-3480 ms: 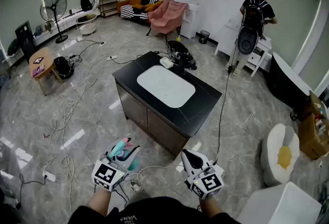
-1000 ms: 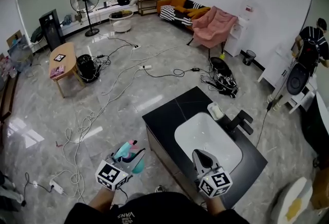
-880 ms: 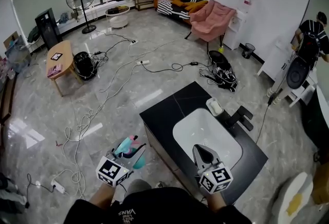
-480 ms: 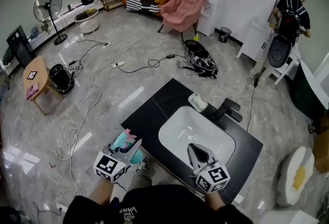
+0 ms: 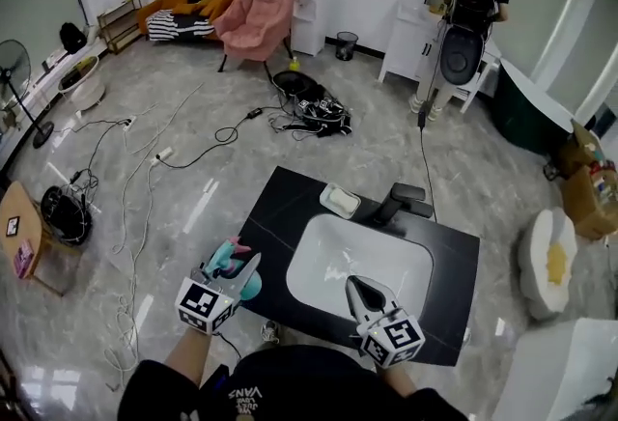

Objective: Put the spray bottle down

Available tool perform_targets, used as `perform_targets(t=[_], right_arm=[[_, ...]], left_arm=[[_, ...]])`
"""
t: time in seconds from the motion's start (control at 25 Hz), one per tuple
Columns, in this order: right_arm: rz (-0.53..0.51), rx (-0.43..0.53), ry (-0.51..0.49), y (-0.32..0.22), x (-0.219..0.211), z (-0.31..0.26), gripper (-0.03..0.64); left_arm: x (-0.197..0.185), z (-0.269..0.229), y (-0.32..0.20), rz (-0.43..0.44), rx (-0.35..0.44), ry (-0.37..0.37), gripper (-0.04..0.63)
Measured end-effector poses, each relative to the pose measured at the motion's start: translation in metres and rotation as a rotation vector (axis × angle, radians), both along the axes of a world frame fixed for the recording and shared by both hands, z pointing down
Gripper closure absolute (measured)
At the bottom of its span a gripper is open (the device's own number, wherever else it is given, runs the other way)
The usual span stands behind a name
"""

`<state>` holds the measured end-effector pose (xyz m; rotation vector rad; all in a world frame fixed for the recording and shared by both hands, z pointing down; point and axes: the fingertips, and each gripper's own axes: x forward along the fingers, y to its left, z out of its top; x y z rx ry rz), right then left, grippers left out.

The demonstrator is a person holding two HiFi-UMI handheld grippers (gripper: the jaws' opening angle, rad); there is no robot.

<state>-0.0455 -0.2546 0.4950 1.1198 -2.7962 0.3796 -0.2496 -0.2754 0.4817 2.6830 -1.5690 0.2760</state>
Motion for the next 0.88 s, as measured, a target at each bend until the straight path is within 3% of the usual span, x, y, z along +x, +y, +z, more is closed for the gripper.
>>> perform_targets(t=[0.48,0.88], right_arm=[[0.321,-0.041,0.013,-0.016,-0.002,0.011,0.614],[0.521,-0.103,0.034,-0.002,0.004,0.024,0.615]], left_arm=[[0.006,0.020,-0.121,0.241,0.036,-0.018,0.424],[0.044,0.061,-0.186,0.348,0.048,-0.043,0.423]])
